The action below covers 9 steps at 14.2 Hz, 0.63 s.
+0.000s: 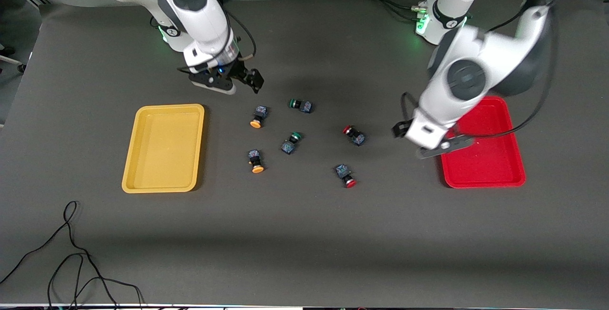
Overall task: Place red and yellow buttons in trays
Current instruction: 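Grasp a yellow button with the right gripper while the left gripper grasps a red button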
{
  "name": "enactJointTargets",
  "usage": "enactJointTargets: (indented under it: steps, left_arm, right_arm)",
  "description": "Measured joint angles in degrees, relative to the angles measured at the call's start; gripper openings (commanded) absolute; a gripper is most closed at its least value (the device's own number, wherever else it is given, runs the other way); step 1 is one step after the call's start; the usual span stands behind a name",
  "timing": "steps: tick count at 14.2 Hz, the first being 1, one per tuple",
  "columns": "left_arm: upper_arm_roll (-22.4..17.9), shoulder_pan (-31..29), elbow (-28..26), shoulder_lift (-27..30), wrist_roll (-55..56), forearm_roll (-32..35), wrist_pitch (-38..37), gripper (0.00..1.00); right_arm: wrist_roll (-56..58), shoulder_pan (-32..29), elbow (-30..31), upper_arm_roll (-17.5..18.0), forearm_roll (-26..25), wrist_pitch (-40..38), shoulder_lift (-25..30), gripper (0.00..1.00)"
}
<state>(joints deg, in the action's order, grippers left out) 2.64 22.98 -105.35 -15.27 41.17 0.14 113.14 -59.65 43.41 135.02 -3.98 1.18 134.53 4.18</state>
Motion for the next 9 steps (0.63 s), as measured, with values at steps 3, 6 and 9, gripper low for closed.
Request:
enactJointTargets:
  steps: [3, 6, 9]
  left_arm:
    - [0.0, 2.7, -1.8, -5.6, 2.5, -5.1, 9.5, 1.0]
    - [0.0, 4.5, -5.3, -8.9, 5.0, -6.6, 17.5, 0.98]
    - [0.0, 6.8, -7.7, -11.3, 8.5, -6.7, 22.8, 0.95]
  right_arm:
    - [0.0, 0.0, 3.2, 0.0, -0.2, 11.6, -8.7, 1.0]
    - [0.0, 0.0, 3.0, 0.0, -0.2, 17.5, -17.4, 1.0]
    - [0.0, 0.4, 2.6, 0.1, -0.3, 19.5, -21.5, 1.0]
